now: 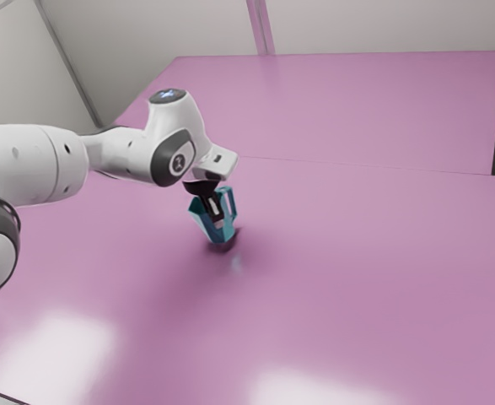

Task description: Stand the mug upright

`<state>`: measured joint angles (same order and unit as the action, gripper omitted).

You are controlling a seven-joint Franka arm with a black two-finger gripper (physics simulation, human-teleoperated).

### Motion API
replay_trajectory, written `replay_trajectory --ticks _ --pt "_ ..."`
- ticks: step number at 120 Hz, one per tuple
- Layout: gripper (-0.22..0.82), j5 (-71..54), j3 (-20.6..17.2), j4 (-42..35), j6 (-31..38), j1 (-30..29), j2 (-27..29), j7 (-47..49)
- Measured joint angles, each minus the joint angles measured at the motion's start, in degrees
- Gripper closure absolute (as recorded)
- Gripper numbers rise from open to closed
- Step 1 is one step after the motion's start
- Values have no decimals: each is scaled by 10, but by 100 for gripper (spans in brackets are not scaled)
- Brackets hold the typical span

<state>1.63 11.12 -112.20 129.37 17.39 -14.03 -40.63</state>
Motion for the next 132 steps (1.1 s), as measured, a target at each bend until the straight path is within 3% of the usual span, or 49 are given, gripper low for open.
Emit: replay_trajectory --ticks 48,69,83,104,132 --pt "78 -41 0 5 41 1 -33 9" --pt "40 -40 0 4 43 1 -33 7" --pt "23 -40 0 5 43 3 -28 6" --pt "10 -44 0 5 43 7 -17 5" --pt "3 -45 0 13 41 8 7 6"
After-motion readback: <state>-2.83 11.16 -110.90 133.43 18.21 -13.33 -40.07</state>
